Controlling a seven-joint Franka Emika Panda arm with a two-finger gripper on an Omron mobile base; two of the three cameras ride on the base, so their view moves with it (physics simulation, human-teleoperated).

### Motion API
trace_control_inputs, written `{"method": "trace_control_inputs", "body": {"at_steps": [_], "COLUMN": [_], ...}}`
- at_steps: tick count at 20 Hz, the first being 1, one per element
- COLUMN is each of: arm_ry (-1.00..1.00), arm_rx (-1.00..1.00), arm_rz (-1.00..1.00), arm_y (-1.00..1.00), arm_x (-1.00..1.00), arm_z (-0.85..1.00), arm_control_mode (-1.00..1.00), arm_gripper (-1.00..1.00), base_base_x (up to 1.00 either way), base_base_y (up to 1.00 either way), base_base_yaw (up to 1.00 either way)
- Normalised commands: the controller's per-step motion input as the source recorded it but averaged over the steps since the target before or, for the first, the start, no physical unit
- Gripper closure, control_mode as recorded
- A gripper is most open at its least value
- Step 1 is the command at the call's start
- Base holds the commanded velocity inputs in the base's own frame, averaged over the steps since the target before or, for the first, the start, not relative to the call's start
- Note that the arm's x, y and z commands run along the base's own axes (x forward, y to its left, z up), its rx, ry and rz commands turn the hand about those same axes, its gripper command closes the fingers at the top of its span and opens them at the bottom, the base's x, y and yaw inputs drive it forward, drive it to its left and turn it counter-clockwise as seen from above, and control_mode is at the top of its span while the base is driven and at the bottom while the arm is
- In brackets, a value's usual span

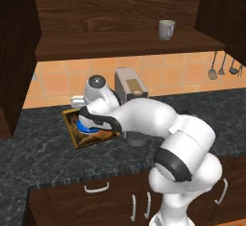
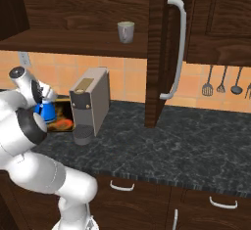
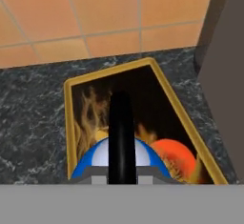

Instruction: Pick the kettle from the counter and place it on the tray. Then pick the mug from the cabinet and place it on the tray. Then close the cabinet doors.

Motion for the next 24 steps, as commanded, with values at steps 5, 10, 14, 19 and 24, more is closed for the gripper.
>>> {"method": "trace_control_inputs", "body": {"at_steps": [5,10,14,19,24], "arm_ry": [0.00,0.00,-0.01,-0.13,-0.24], "arm_rx": [0.00,0.00,-0.02,-0.04,-0.13], "arm_rz": [-0.10,-0.05,0.00,0.00,-0.02], "arm_y": [0.25,0.33,0.35,0.09,-0.06], "arm_x": [0.91,0.63,0.26,0.09,0.02], "arm_z": [-0.02,-0.09,-0.27,-0.29,-0.22], "arm_control_mode": [-1.00,-1.00,-1.00,-1.00,-1.00], "arm_gripper": [1.00,1.00,1.00,1.00,1.00], "base_base_x": [0.00,0.00,0.00,0.00,0.00], "base_base_y": [0.00,0.00,0.00,0.00,0.00], "base_base_yaw": [0.00,0.00,0.00,0.00,0.00]}}
